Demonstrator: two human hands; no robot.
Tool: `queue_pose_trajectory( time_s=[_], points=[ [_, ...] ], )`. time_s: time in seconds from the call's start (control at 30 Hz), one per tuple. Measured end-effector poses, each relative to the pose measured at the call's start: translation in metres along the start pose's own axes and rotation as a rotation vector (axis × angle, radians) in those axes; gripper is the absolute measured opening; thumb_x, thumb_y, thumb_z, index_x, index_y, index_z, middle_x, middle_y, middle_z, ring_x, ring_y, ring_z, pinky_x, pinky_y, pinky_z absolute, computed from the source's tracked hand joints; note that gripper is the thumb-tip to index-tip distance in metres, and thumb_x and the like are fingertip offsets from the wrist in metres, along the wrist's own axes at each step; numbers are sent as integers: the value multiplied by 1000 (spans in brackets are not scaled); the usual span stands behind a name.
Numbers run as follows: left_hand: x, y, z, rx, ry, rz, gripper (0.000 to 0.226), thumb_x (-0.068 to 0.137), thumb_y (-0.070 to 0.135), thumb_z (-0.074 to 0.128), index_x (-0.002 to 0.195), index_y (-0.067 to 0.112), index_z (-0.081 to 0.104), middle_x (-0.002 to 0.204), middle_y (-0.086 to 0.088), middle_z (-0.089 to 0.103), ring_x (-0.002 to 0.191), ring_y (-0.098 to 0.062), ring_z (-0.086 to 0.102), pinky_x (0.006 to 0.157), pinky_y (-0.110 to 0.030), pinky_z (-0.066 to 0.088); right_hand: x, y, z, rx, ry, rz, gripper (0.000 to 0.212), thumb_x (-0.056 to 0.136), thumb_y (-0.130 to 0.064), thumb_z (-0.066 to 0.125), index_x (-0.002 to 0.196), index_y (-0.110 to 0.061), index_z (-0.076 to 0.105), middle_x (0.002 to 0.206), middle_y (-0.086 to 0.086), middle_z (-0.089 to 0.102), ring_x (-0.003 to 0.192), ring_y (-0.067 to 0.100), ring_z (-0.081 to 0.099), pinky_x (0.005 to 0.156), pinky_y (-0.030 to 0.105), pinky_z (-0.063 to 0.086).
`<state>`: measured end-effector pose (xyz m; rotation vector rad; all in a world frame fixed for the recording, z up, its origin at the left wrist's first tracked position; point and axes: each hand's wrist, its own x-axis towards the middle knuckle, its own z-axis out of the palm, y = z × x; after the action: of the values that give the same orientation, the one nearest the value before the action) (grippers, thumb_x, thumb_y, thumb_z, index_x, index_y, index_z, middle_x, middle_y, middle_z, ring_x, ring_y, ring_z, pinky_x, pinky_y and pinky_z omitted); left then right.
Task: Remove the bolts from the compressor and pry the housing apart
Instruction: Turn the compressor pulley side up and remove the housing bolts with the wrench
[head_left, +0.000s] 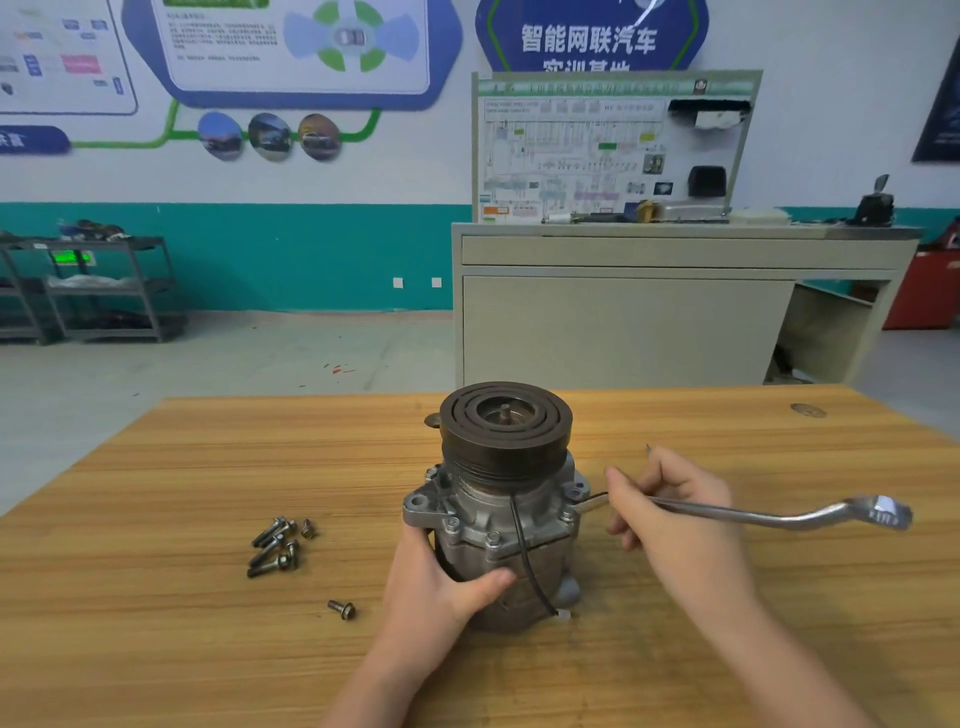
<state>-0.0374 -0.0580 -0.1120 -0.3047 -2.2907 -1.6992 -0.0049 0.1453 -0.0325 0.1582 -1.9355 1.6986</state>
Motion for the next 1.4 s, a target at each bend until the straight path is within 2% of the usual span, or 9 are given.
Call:
queue_pose_trajectory(
  time_s=[0.27, 0.4, 0.5, 0.57, 0.7, 0.87, 1.0, 1.17, 1.4],
  points=[
    [1, -1, -1, 15, -2, 8, 86, 38, 79, 72, 111, 51, 36, 118, 25, 54, 110, 14, 47, 82, -8, 37, -33, -38, 30, -786, -143, -399, 34, 77, -14, 50, 56, -32, 29, 47, -9, 37, 43, 1, 36, 43, 12, 22],
    [1, -1, 0, 30, -10, 14, 86, 39, 82, 71, 111, 51, 36, 117, 22, 56, 108, 13, 50, 79, -7, 38, -49, -38, 40, -935, -186, -397, 29, 70, -10, 55, 64, -28, 33, 56, -10, 42, 49, 12, 41, 42, 24, 31],
    [1, 0, 0, 13, 11, 26, 86, 38, 81, 71, 112, 52, 36, 117, 24, 55, 108, 22, 46, 79, -1, 36, -41, -28, 26, -818, -230, -432, 54, 78, -6, 63, 62, -36, 21, 54, -14, 31, 50, 0, 34, 48, 14, 28],
    [1, 0, 1, 7, 12, 25, 83, 40, 75, 73, 111, 55, 36, 118, 25, 55, 108, 23, 45, 80, -1, 35, -29, -20, 10, -554, -247, -361, 46, 85, -19, 61, 59, -35, 27, 54, -11, 36, 49, -1, 35, 50, 11, 31],
    [1, 0, 1, 2, 17, 18, 82, 37, 79, 74, 108, 64, 35, 116, 25, 56, 106, 24, 45, 77, 1, 36, 8, 1, -21, 46, -390, 50, 24, 73, -31, 74, 63, -21, 54, 62, 0, 60, 58, 8, 55, 53, 18, 44],
    [1, -2, 1, 13, 10, -9, 88, 35, 78, 73, 111, 51, 38, 118, 23, 55, 112, 11, 48, 84, -11, 37, 53, 25, -21, 613, -673, 584, 37, 59, -16, 90, 60, -17, 52, 55, 10, 59, 48, 18, 52, 43, 22, 38],
    [1, -2, 1, 8, -4, -28, 84, 38, 72, 75, 111, 55, 36, 118, 25, 54, 113, 8, 49, 87, -21, 40, 54, 40, -4, 848, -588, 715, 42, 47, -7, 92, 58, -17, 53, 46, 6, 51, 36, 12, 43, 33, 15, 29],
    [0, 2, -1, 10, -9, -22, 90, 35, 83, 72, 112, 54, 36, 117, 30, 52, 108, 23, 43, 81, -7, 36, 45, 35, -8, 882, -154, 567, 34, 64, -5, 73, 54, -22, 44, 47, 3, 50, 34, 6, 40, 29, 13, 24],
    [0, 1, -1, 5, -22, -3, 86, 38, 80, 74, 111, 62, 32, 122, 24, 53, 115, 5, 48, 92, -28, 41, 10, 9, 2, 343, -90, 230, 49, 91, -3, 58, 49, -24, 44, 48, 11, 57, 34, 13, 45, 34, 13, 26]
  ],
)
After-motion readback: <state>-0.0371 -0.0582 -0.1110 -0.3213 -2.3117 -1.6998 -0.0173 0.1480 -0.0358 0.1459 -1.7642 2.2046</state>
